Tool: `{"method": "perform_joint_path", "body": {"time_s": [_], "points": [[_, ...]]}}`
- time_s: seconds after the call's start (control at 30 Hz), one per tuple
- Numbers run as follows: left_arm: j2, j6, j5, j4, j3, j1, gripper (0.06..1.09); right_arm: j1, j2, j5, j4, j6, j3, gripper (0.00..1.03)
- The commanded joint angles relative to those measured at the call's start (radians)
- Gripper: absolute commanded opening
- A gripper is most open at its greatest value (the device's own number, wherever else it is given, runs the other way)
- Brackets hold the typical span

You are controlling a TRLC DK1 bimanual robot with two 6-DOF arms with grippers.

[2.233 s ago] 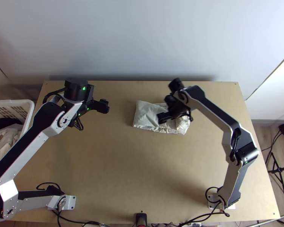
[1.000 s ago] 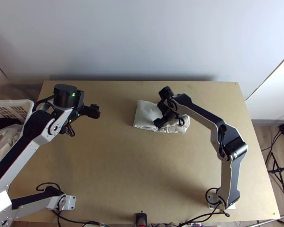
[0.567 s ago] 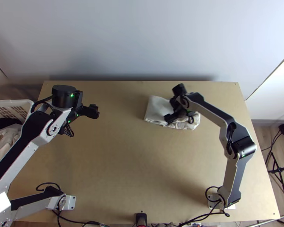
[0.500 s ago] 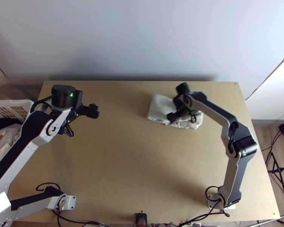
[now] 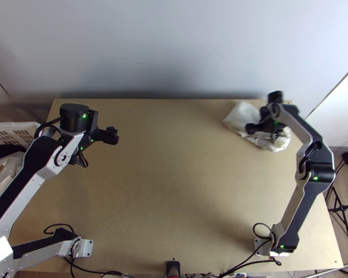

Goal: Fold the t-shirt

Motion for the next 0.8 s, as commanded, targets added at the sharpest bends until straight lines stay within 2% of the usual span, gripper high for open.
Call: {"method": "perform_joint_path", "body": {"time_s": [0.0, 0.27, 0.77], "points": [[-0.017, 0.010, -0.001, -0.005, -0.013, 0.008, 1.04, -0.179, 0.091, 0.011, 0.001, 0.006, 0.121, 0.99], [-0.064, 0.042, -0.001, -0.004, -0.050, 0.026, 1.04, -0.234, 0.085, 0.027, -0.025, 0.021, 0.139, 0.99], [-0.241, 0.057, -0.003, 0.015, -0.153, 0.075, 1.04, -0.161, -0.159, -0.001, -0.025, 0.029, 0.139, 0.99]]}}
